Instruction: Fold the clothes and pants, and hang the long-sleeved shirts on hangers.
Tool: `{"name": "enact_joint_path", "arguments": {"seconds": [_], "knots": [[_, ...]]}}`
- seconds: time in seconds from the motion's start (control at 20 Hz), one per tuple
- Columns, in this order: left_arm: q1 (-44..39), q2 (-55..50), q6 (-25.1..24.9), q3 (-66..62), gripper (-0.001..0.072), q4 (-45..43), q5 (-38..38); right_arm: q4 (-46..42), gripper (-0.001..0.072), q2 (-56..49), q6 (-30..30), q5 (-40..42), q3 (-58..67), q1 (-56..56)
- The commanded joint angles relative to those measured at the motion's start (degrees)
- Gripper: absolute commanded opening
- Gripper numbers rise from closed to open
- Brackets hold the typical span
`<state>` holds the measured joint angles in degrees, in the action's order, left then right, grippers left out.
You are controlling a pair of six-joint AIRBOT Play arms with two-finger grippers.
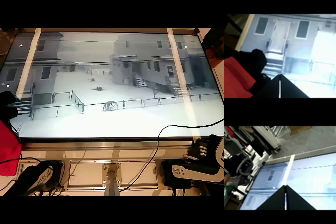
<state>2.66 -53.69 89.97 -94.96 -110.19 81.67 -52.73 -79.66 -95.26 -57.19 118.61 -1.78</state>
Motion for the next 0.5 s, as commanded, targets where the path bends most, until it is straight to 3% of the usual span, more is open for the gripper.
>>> {"name": "enact_joint_path", "arguments": {"seconds": [0.0, 0.15, 0.4, 0.45], "knots": [[0.3, 0.1, -0.4, 0.1, 0.0018, 0.0, 0.7, 0.0, 0.0021, 0.0, 0.0, 0.0, 0.0, 0.0], [3.7, 0.1, 0.8, 4.4, 0.0017, -6.7, 1.6, 0.0, 0.0021, 0.0, 0.0, 0.0, 0.0, 0.0], [19.0, 0.1, 1.3, 19.3, 0.0018, -7.1, 2.2, 0.0, 0.0021, 0.0, 0.0, 0.0, 0.0, 0.0], [22.2, 0.0, 1.3, 22.8, 0.0073, -7.5, 1.0, 0.0, 0.0021, 0.0, 0.0, 0.0, 0.0, 0.0]]}}
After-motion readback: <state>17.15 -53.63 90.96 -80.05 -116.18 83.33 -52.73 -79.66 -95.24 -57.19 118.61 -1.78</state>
